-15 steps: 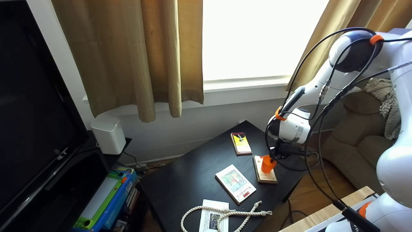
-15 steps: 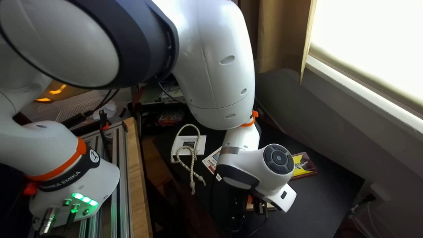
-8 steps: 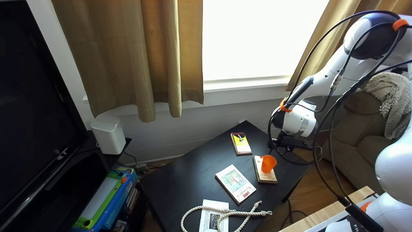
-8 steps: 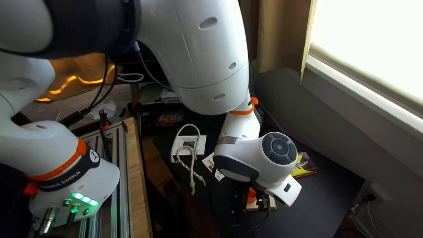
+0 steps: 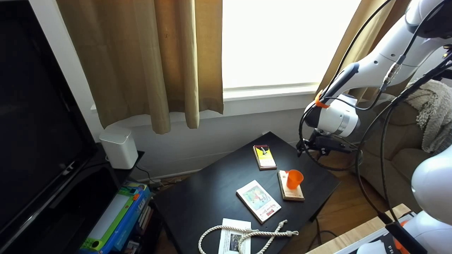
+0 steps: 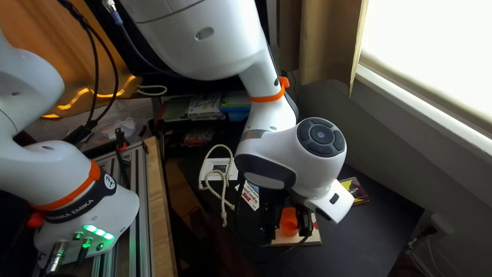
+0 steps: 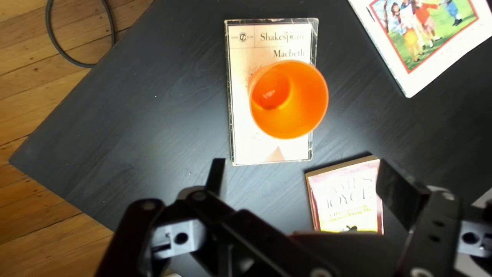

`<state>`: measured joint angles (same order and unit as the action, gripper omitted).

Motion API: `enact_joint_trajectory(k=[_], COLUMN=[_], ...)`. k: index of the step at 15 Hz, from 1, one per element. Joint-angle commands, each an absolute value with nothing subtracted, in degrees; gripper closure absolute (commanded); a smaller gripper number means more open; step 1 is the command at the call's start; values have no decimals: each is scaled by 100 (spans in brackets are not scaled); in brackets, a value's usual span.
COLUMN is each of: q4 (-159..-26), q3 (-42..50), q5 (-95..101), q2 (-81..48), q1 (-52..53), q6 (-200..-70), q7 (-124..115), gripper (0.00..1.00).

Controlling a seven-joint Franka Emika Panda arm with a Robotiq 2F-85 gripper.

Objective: Remove the book from top of the cup, then put the cup on top of the book

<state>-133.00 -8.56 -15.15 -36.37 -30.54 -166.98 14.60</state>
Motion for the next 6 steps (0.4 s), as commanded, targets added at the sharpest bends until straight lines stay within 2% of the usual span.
enact_joint_trajectory(k=[1,6], q4=[-13362,-13461], q3=[-837,-815], q5=[-1520,-1532], q2=[-3530,-3437], q1=[-3027,-3001], q6=[-16675,-16659], q7=[1428,1395], gripper=[0,0])
